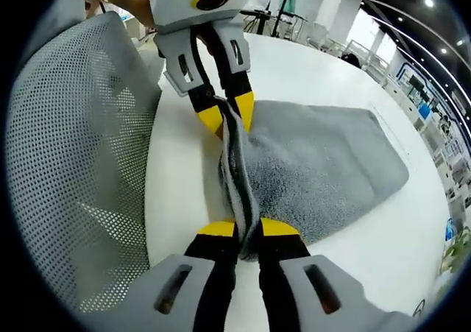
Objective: Fold the towel on the table until its edges align and the towel forms a compact rectangular stack.
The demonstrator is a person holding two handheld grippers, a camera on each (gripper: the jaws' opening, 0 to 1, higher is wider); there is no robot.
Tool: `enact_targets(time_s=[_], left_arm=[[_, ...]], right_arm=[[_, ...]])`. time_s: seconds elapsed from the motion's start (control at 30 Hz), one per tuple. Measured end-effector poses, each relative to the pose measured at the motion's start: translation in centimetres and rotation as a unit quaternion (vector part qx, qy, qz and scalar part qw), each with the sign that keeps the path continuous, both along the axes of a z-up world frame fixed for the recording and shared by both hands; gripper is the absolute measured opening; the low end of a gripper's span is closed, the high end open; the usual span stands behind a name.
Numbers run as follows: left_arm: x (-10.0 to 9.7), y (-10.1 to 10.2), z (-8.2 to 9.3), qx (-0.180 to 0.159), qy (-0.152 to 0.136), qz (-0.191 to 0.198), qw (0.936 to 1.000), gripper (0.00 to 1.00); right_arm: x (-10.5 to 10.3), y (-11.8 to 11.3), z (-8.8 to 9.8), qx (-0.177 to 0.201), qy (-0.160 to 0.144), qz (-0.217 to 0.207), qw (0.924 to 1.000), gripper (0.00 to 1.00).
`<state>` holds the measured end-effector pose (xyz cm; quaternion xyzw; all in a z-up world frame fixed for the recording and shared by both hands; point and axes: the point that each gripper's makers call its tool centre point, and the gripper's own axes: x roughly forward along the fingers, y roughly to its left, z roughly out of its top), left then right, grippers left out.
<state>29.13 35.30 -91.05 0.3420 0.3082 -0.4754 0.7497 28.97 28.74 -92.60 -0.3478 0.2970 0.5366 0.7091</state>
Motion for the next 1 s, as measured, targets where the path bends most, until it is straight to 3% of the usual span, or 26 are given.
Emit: enact_targets(time_s=[0.27,0.77,0.9,1.0], left_arm=[[-0.8,0.2,0.1,-0.01,0.016,0.011,0.9998,0.09],[-4.9,0.0,0.0,-0.012,0.039,0.001,0.9991,0.09],[-5.7,-0.1,0.0,-0.007,0.063,-0.008,0.998,0.08],[-6.3,-0.2,-0.1,0.002,0.061,-0.026,0.9978,0.08]], right_arm=[[-0.6,0.1,0.9,0.022,0.039,-0.044,0.998,0.07],[-4.6,-0.3,0.7,0.03,0.063,-0.027,0.9972,0.06],[-5.4,-0.4,0.9,0.016,0.086,-0.021,0.9959,0.06],[-5.7,-0.5,0.8,-0.001,0.093,-0.009,0.9956,0.06]])
